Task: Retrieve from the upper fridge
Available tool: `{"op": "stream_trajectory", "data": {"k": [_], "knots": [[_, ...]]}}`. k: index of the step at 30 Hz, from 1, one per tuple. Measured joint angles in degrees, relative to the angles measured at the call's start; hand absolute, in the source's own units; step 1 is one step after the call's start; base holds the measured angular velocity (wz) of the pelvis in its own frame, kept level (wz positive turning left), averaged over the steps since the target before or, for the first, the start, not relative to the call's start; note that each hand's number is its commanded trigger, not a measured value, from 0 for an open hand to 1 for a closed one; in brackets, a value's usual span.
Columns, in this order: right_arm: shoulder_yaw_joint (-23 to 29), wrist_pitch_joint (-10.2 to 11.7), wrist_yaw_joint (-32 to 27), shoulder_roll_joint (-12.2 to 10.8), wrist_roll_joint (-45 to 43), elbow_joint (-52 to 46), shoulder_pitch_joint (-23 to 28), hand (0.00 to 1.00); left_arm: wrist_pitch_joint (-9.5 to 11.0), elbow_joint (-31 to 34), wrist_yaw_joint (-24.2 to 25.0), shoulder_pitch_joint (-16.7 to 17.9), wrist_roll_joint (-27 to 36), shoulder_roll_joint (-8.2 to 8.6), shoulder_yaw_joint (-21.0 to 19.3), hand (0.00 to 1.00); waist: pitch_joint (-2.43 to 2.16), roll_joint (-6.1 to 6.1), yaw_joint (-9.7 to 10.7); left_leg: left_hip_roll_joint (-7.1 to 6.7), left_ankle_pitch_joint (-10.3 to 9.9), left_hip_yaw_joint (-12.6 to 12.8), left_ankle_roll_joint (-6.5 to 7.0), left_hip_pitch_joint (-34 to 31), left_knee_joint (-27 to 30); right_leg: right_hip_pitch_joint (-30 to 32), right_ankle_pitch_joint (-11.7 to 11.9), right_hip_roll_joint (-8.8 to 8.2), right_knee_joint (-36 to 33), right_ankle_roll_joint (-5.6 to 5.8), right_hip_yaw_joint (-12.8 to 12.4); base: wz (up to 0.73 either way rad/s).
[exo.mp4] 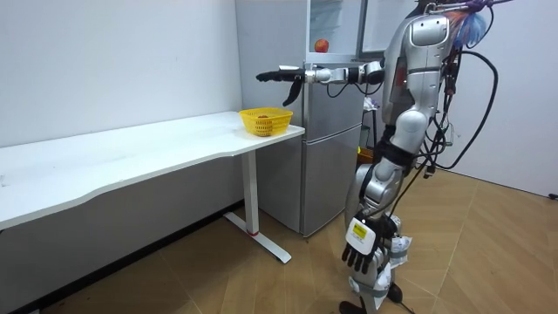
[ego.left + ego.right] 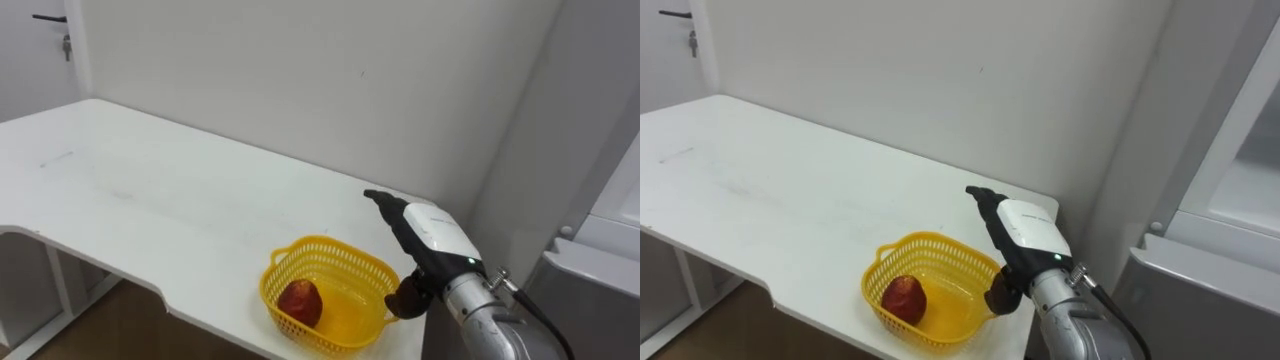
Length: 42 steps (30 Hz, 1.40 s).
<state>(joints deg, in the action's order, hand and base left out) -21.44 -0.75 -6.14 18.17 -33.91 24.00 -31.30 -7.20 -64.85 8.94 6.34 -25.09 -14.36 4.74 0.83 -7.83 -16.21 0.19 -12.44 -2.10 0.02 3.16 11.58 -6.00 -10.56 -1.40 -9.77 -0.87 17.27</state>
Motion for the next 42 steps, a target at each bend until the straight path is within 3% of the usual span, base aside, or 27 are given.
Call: {"op": "stream_trajectory", "data": {"k": [6, 14, 16, 18, 20, 23, 25, 27, 31, 35, 37, 42], "knots": [[0.07, -0.07, 0.00, 0.00, 0.09, -1.35, 0.02, 0.00, 0.04, 0.11, -1.02, 0.13, -0.09, 0.07, 0.00, 0.00, 0.09, 0.23, 0.24, 0.00, 0.00, 0.31, 0.00, -0.03, -0.02, 0.10, 0.00, 0.01, 0.00, 0.00, -0.27, -0.01], [0.39, 1.49, -0.82, 0.07, 1.19, -16.34, 0.53, 0.00, 0.42, 0.36, -1.36, 1.18, -0.04, 0.38, -0.05, 0.00, -0.22, 1.88, 1.97, 0.11, 0.00, 1.31, 0.01, 0.39, -0.01, 0.27, 0.00, 0.14, 0.00, 0.00, -1.69, -0.04], [1.38, 2.62, -1.60, 0.11, 4.83, -22.32, 3.52, 0.00, 1.31, 0.01, -2.26, 2.15, 0.57, 0.53, -0.11, 0.00, -0.61, 2.53, 2.85, 0.04, 0.00, 1.28, 0.01, 0.72, -0.10, -0.18, 0.00, 0.07, 0.03, 0.00, -1.58, 0.02], [3.12, 3.46, -1.69, -0.02, 7.60, -27.38, 7.18, 0.00, 1.71, -0.37, -3.43, 2.13, 0.69, 0.96, -0.84, 0.00, -0.41, 2.89, 3.94, 0.07, 0.00, 1.49, 0.01, 1.42, -0.19, -0.95, 0.00, 0.04, 0.12, 0.01, -1.76, 0.03], [5.05, 4.93, -1.90, -0.31, 11.27, -30.01, 10.50, 0.00, 2.10, -2.13, -4.17, 2.19, 0.71, 1.87, -1.74, 0.00, -0.49, 3.50, 4.72, 0.10, -0.02, 1.74, 0.04, 1.76, -0.43, -1.44, 0.00, 0.00, 0.10, 0.02, -1.86, -0.03], [8.18, 4.94, -2.34, -1.18, 14.66, -34.28, 15.89, 0.00, 2.46, -2.25, -4.55, 2.75, 0.74, 3.15, -1.77, 0.00, -0.90, 4.15, 5.88, 0.43, -0.03, 3.55, 0.08, 1.48, -0.79, -0.34, 0.01, 0.11, -0.08, 0.01, -3.29, -0.28], [10.41, 5.07, -2.70, -2.52, 16.87, -38.86, 21.88, 0.00, 2.55, -2.69, -4.97, 3.74, 0.78, 4.25, -1.76, 0.00, -1.13, 4.95, 7.84, 0.67, -0.03, 4.48, 0.08, 1.79, -0.81, -0.08, 0.12, 0.21, -0.42, -0.08, -4.73, -0.25], [11.59, 5.14, -3.47, -3.29, 16.67, -41.21, 25.62, 0.00, 2.82, -2.80, -5.01, 4.67, 0.83, 4.73, -1.81, 0.00, -1.23, 5.64, 8.91, 0.99, -0.05, 6.07, 0.04, 2.53, -1.11, 0.27, 0.12, 0.65, -0.96, -0.08, -6.33, -0.35], [14.37, 7.33, -7.30, -5.46, 17.04, -43.63, 33.08, 0.00, 3.97, -4.56, -7.39, 5.00, 0.85, 4.75, -1.78, 0.00, -1.24, 6.32, 11.99, 1.20, -0.06, 7.39, 0.01, 2.87, -1.27, 0.52, 0.24, 0.72, -0.84, -0.28, -7.76, -0.20], [16.57, 7.54, -9.94, -7.58, 19.53, -45.01, 35.86, 0.00, 5.03, -4.49, -7.56, 5.21, 0.82, 4.78, -1.78, 0.00, -1.20, 6.88, 12.91, 1.21, -0.05, 8.62, 0.03, 3.54, -1.88, 1.24, 0.22, 1.02, -1.03, -0.23, -9.37, -0.21], [16.52, 9.29, -11.52, -7.62, 21.41, -45.43, 36.26, 0.00, 5.14, -4.48, -7.60, 5.15, 0.77, 4.77, -1.78, 0.00, -1.21, 7.01, 13.03, 1.30, -0.05, 9.36, 0.04, 3.56, -2.03, 1.33, 0.49, 1.36, -1.03, -0.12, -10.37, -0.17], [16.51, 11.25, -13.35, -9.16, 22.43, -45.46, 36.47, 0.00, 5.15, -4.53, -8.36, 5.44, 0.80, 4.98, -1.58, 0.00, -1.19, 7.02, 13.91, 1.28, -0.04, 9.49, 0.05, 3.73, -2.10, 1.25, 0.57, 1.47, -0.89, -0.09, -10.74, -0.02]]}}
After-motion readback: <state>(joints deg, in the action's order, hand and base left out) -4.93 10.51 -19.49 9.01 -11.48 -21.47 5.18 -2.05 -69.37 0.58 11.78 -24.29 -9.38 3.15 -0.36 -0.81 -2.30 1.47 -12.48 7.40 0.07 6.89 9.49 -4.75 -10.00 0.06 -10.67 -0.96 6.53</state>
